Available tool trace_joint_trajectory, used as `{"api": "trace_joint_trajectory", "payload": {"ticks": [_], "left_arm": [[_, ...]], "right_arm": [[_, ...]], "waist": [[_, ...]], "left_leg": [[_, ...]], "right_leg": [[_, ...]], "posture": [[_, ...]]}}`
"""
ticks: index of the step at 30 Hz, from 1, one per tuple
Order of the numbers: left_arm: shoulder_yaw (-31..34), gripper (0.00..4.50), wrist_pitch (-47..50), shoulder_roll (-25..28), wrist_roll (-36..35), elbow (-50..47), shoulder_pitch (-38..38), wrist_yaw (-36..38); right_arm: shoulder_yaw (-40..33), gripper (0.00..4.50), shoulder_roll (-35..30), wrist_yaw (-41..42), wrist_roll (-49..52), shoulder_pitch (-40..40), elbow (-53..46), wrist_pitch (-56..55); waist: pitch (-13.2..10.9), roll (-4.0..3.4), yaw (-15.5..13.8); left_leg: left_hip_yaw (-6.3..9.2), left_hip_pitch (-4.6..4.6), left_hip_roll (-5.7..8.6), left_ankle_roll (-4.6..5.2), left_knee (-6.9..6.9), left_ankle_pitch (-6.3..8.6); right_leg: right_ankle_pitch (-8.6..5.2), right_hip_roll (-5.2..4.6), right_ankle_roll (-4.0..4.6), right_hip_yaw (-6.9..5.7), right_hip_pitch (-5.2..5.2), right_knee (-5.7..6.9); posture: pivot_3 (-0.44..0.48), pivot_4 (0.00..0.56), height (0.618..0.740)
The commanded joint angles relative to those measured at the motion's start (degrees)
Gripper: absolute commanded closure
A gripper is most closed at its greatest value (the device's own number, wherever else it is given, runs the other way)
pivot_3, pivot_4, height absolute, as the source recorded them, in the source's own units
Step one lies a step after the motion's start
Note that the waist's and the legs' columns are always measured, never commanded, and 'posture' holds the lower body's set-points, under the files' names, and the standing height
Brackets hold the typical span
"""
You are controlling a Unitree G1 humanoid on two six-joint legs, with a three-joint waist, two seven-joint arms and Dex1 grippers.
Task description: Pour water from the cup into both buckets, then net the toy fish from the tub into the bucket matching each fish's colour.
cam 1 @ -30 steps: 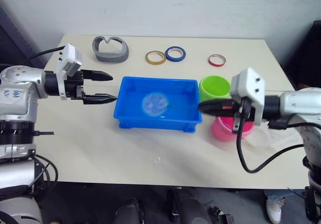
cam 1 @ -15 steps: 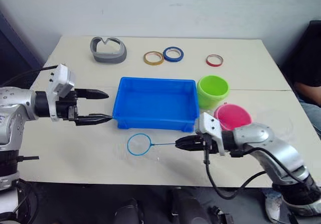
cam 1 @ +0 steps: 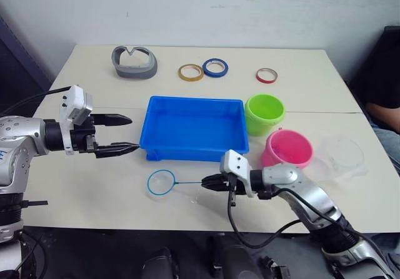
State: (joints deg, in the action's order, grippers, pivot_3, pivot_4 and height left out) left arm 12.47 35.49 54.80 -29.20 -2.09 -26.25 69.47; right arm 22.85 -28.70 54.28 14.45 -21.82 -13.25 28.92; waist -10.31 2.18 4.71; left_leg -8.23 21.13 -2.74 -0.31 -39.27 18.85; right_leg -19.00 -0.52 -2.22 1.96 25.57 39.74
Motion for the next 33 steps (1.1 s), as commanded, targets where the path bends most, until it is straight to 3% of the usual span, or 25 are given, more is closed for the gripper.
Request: {"api": "trace_joint_trajectory", "payload": {"ticks": [1, 6, 17, 21, 25, 29, 33], "left_arm": [[1.2, 0.04, 0.4, 1.0, -1.5, -2.1, -0.6, -0.4], [1.3, 0.04, 1.2, 1.4, -1.7, -2.6, -0.9, -0.6], [0.5, 0.0, 1.4, 1.2, -1.5, -2.1, -2.1, -0.8], [0.4, 0.0, 1.3, 0.9, -1.3, -1.9, -2.2, -1.0], [2.5, 0.0, 2.3, -0.6, -1.2, -1.8, -0.8, -5.6], [5.1, 0.0, 4.2, -2.3, -0.4, -1.7, 3.0, -12.1], [8.3, 0.0, 2.2, -4.1, 2.5, -5.3, 10.7, -18.8]], "right_arm": [[0.7, 4.5, 1.3, 0.4, -0.8, -0.6, 0.5, -2.8], [2.0, 4.5, 1.8, 0.8, -2.9, -0.6, 2.8, -5.0], [0.9, 0.05, -1.0, 1.1, -5.7, 0.5, 3.2, -6.9], [-0.8, 0.05, -4.6, 3.2, -4.7, 1.6, 0.6, -5.8], [-7.7, 0.05, -12.1, 5.2, -0.8, 4.9, -7.7, -2.9], [-18.8, 0.05, -18.8, 6.5, 8.5, 10.6, -18.1, 5.0], [-30.3, 0.05, -20.5, 4.6, 15.1, 20.7, -24.5, 10.1]], "waist": [[0.0, 0.0, 0.0], [0.0, 0.04, -0.1], [0.0, 0.04, 0.0], [0.0, 0.04, -0.1], [0.0, 0.01, -0.5], [0.0, 0.03, -0.4], [0.0, 0.09, -0.4]], "left_leg": [[0.0, 0.0, 0.01, 0.0, 0.0, 0.0], [0.0, 0.01, 0.01, 0.0, 0.0, 0.0], [0.0, 0.0, 0.01, 0.0, 0.0, 0.0], [0.0, 0.0, 0.01, 0.01, 0.0, 0.0], [0.01, 0.04, 0.03, 0.04, 0.02, 0.02], [0.03, -0.02, 0.0, 0.06, 0.05, 0.05], [0.09, -0.07, -0.03, 0.02, 0.12, 0.05]], "right_leg": [[0.0, 0.0, 0.0, 0.0, 0.0, 0.0], [0.0, -0.02, 0.0, 0.01, 0.0, -0.02], [0.0, -0.01, 0.0, 0.0, 0.0, -0.02], [0.0, -0.02, 0.0, 0.0, 0.0, -0.02], [0.0, -0.04, 0.0, 0.0, -0.01, -0.07], [0.0, -0.02, -0.01, 0.0, -0.06, -0.11], [0.0, 0.0, -0.01, -0.02, -0.11, -0.13]], "posture": [[0.0, 0.15, 0.738], [0.0, 0.15, 0.738], [0.0, 0.15, 0.738], [0.0, 0.15, 0.738], [0.0, 0.15, 0.738], [0.0, 0.15, 0.738], [0.0, 0.15, 0.738]]}}
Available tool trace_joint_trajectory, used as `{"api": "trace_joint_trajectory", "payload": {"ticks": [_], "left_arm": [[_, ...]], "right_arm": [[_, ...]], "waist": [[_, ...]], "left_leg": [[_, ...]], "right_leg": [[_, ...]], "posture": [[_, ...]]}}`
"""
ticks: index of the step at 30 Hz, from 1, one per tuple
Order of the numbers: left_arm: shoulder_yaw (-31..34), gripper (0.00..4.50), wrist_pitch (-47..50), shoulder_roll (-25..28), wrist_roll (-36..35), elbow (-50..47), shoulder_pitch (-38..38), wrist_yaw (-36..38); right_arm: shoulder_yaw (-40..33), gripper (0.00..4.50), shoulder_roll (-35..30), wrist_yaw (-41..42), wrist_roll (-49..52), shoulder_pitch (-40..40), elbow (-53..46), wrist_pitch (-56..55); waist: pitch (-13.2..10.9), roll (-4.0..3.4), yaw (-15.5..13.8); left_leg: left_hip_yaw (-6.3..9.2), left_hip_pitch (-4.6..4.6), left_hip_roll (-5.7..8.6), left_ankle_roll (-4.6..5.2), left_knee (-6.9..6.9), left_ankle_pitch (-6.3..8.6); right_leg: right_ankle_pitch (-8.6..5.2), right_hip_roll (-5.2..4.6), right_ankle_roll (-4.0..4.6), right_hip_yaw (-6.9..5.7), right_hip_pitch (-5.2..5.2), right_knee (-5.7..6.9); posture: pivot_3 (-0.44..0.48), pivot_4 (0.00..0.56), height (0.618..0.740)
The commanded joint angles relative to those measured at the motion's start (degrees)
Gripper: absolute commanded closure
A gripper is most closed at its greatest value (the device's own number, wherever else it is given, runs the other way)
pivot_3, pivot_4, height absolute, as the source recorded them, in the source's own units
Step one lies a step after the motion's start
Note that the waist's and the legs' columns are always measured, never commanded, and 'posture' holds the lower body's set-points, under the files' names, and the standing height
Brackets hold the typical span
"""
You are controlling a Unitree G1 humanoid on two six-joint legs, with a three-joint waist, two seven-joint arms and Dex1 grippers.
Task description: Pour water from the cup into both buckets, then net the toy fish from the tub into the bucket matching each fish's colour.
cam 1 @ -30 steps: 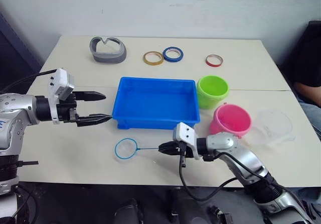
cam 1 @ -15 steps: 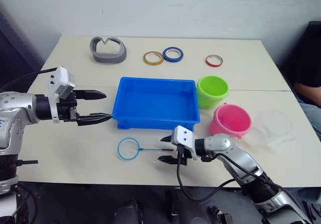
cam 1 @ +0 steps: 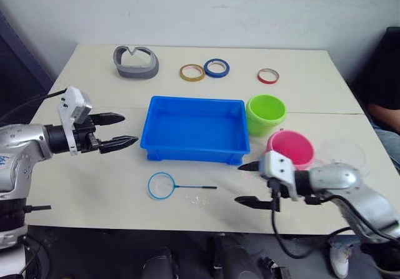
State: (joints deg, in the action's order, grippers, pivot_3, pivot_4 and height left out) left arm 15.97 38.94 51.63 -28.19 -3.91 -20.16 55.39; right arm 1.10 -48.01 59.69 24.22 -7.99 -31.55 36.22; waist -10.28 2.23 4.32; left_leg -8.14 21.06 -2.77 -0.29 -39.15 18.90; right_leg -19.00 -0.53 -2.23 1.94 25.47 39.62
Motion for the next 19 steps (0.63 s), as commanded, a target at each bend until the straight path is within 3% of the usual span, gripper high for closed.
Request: {"api": "trace_joint_trajectory", "payload": {"ticks": [1, 5, 9, 15, 19], "left_arm": [[6.2, 0.0, -1.0, -1.5, 1.3, -4.7, 7.3, -5.7], [12.5, 0.0, -0.8, -4.9, 0.1, -10.8, 19.7, -8.2], [17.9, 0.0, -2.9, -10.2, 0.0, -14.7, 31.8, -10.0], [20.6, 0.0, -7.1, -16.0, 0.9, -15.3, 42.8, -11.5], [20.4, 0.0, -10.1, -16.8, 1.1, -14.3, 44.9, -11.3]], "right_arm": [[-11.5, 0.05, -1.1, -0.5, 6.6, 11.0, -7.6, 3.2], [-20.1, 0.05, 1.4, -0.6, 8.8, 26.2, -9.8, 1.7], [-22.6, 0.05, 3.6, 0.9, 4.0, 38.6, -7.2, -6.3], [-22.5, 0.05, 3.9, 1.8, 2.2, 41.7, -2.9, -12.7], [-21.6, 0.05, 3.3, 2.2, 1.7, 40.4, -0.6, -15.0]], "waist": [[0.0, 0.03, -0.2], [0.1, 0.17, -0.7], [0.2, 0.31, -1.1], [0.4, 0.58, -1.2], [0.4, 0.6, -1.3]], "left_leg": [[0.02, 0.04, 0.02, 0.01, -0.01, -0.01], [0.04, 0.01, 0.0, 0.06, 0.11, 0.08], [0.09, -0.32, -0.02, 0.1, 0.16, 0.14], [0.11, -1.75, 0.0, 0.52, 1.07, 0.46], [0.11, -1.85, 0.0, 0.48, 1.25, 0.53]], "right_leg": [[0.0, -0.01, 0.0, 0.0, 0.01, -0.03], [0.0, -0.03, 0.0, -0.02, -0.1, -0.21], [0.01, -0.04, -0.02, -0.07, -0.51, -0.42], [0.1, -0.07, 0.07, -0.14, -2.09, -1.59], [0.08, -0.07, 0.14, -0.18, -2.18, -1.77]], "posture": [[0.0, 0.15, 0.738], [0.0, 0.15, 0.738], [0.0, 0.15, 0.738], [0.0, 0.15, 0.738], [0.0, 0.15, 0.738]]}}
